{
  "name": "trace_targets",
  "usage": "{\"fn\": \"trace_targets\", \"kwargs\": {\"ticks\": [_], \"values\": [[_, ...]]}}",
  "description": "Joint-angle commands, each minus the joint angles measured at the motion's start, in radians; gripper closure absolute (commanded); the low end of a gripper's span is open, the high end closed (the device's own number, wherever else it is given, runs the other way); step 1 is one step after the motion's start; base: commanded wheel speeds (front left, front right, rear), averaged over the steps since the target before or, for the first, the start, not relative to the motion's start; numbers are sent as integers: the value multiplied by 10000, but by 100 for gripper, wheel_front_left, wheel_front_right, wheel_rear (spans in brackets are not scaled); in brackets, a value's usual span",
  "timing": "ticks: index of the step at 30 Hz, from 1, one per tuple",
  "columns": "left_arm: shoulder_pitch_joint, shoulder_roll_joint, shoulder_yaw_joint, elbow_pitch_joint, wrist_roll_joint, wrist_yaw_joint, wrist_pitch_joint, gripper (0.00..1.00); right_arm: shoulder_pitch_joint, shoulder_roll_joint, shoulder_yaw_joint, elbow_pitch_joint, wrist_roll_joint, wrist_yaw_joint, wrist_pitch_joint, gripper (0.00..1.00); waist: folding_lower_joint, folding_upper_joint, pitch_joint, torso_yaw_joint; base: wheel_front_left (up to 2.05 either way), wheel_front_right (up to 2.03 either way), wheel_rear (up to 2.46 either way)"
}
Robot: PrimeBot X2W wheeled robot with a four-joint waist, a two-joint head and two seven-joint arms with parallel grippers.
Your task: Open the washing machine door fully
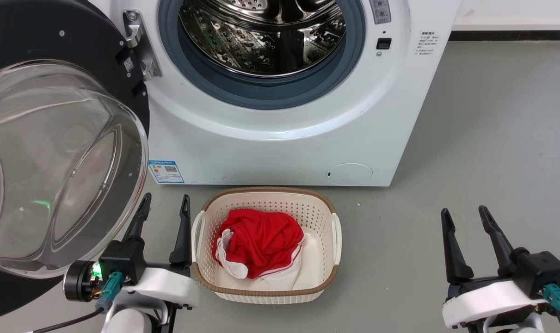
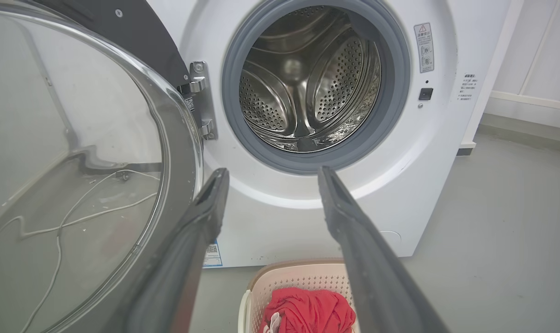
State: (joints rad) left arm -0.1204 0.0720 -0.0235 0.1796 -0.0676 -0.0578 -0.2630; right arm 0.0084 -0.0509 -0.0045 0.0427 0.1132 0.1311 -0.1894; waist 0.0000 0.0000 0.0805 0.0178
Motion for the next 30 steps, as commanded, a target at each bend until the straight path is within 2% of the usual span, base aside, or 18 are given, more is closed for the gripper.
{"fn": "trace_targets", "kwargs": {"ticks": [1,5,6,9,20,30], "values": [[34,13,30,-40,-25,42,-23,0,-88,16,23,46,11,-7,-67,0,0,0,9,0,0,0,0],[50,9,49,-49,-34,48,-23,0,-95,16,34,69,17,-7,-71,0,0,0,0,-5,0,0,0],[0,-2,25,-15,-40,17,0,100,-4,0,15,42,4,0,-38,100,0,0,1,-5,0,0,0],[44,-27,57,206,-150,10,63,100,82,0,50,190,102,0,-30,100,0,0,-2,-8,0,0,0],[9,-53,305,315,-2453,-103,685,100,-115,-152,51,438,2542,-1,289,100,0,0,-72,-21,0,0,0],[65,-71,396,297,-4116,-186,1028,100,-278,-237,41,643,4239,-1,529,100,0,0,-127,-34,0,0,0]]}}
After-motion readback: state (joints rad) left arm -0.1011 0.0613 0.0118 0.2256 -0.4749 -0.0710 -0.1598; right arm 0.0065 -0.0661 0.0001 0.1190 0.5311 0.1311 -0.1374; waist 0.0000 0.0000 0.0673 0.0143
